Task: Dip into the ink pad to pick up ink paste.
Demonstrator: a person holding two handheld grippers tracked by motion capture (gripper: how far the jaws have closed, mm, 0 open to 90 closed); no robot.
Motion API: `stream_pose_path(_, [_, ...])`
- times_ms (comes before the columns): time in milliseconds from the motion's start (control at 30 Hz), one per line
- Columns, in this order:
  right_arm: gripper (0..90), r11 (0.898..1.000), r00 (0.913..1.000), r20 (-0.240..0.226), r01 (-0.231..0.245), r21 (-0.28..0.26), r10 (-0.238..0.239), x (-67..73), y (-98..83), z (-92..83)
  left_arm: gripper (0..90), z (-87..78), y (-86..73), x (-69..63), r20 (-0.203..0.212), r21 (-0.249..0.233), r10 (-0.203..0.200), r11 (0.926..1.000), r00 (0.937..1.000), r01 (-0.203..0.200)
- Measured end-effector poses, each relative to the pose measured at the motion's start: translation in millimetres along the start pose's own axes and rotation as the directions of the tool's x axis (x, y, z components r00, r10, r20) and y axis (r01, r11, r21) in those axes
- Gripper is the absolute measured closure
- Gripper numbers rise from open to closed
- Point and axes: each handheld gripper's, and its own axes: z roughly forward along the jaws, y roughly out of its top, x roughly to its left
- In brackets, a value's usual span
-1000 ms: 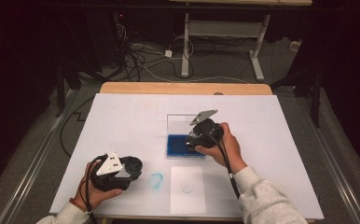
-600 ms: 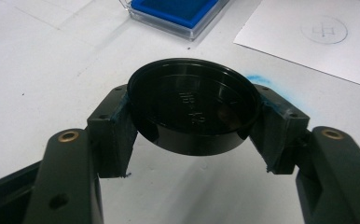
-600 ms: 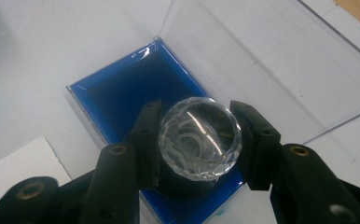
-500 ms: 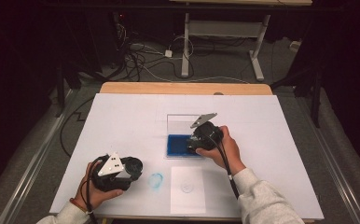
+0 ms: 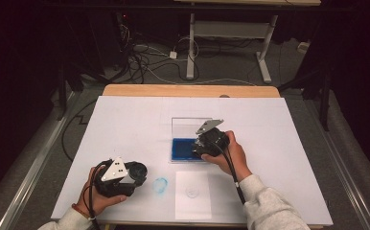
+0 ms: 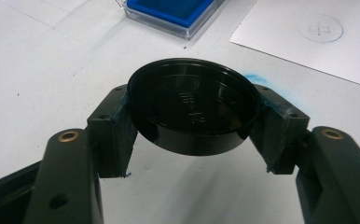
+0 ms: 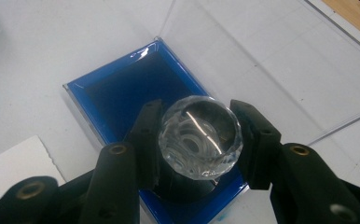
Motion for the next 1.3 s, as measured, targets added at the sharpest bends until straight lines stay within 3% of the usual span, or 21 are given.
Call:
stream_pose_path(133, [57.3, 1.000, 0.9998, -0.006, -0.019, -0.012, 0.019, -2.1, -0.7, 1.5, 36.4, -0.2, -0.4, 0.3, 0.002, 0.000, -0.002, 1.0000, 1.0000, 0.002])
stream_pose_path(433, [57.3, 0.999, 0.9986, 0.043, 0.030, -0.018, -0.029, 6.5, -3.0, 1.0, 36.5, 1.0, 0.1, 0.2, 0.010, 0.004, -0.003, 1.0000, 0.9999, 0.003])
stream_pose_path(667, [57.4, 1.000, 0.9998, 0.022, 0.000, -0.027, 0.001, 1.0, -4.1, 1.8, 36.5, 0.5, 0.1, -0.4, 0.014, 0.003, -0.002, 1.0000, 0.9999, 0.002])
stream_pose_path(800, [57.4, 0.999, 0.9975, 0.062, 0.035, -0.021, -0.033, 8.8, -2.0, 2.8, 36.4, 0.5, 0.2, 0.4, 0.014, 0.001, -0.003, 1.0000, 0.9999, 0.003])
stream_pose_path(1300, [57.3, 0.999, 0.9997, 0.023, 0.006, -0.049, -0.005, 2.3, -7.4, 1.5, 36.5, -3.4, -5.6, 2.3, 0.003, -0.003, -0.032, 0.9995, 0.9995, 0.032])
